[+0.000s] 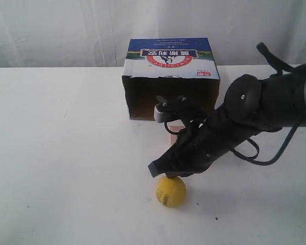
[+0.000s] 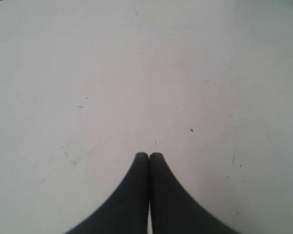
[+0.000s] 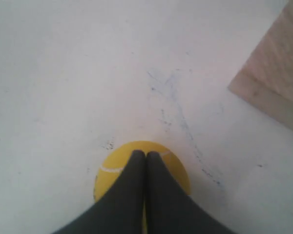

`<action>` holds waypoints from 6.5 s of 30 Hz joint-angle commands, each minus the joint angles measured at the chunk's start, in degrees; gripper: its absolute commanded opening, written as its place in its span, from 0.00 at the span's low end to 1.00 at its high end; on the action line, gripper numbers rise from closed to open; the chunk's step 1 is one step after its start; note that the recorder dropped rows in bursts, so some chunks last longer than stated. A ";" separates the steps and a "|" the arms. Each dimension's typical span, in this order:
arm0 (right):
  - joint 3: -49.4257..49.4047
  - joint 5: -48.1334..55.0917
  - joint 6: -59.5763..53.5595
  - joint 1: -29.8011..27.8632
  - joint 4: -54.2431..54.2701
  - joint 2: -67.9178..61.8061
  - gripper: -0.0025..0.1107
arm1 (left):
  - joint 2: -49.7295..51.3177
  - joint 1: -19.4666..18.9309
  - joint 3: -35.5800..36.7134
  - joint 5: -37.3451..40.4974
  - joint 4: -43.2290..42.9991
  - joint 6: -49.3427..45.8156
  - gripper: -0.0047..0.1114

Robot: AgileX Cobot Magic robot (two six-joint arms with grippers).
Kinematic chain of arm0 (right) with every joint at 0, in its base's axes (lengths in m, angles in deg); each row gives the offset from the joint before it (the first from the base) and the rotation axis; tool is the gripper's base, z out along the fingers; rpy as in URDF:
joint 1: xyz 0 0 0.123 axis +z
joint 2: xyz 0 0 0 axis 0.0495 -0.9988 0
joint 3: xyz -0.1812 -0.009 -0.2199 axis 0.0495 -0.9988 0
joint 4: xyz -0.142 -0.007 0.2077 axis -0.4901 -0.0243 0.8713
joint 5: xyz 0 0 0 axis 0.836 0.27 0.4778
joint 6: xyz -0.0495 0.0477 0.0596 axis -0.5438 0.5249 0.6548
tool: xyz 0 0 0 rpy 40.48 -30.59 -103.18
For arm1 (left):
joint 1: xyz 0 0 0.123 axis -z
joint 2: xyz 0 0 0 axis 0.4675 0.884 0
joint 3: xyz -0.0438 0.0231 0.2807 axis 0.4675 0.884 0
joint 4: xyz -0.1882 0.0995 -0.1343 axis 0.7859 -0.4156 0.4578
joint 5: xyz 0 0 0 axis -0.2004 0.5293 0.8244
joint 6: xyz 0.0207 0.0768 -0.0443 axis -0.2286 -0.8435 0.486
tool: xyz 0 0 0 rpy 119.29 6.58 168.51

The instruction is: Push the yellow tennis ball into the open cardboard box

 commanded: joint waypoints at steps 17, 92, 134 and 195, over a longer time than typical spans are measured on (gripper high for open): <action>5.46 -0.02 1.88 6.82 -10.70 0.56 0.02 | -0.29 0.29 0.24 0.58 -0.09 -0.13 0.04; 15.23 -19.94 -5.58 15.85 -0.84 -14.16 0.02 | -0.29 0.29 0.24 0.58 -0.09 -0.13 0.04; 16.61 -19.27 -5.19 13.41 -7.57 -14.26 0.02 | -0.29 0.29 0.24 0.58 -0.09 -0.13 0.04; 16.67 -22.27 1.29 16.23 -10.87 -13.38 0.02 | -0.29 0.29 0.24 0.58 -0.09 -0.13 0.04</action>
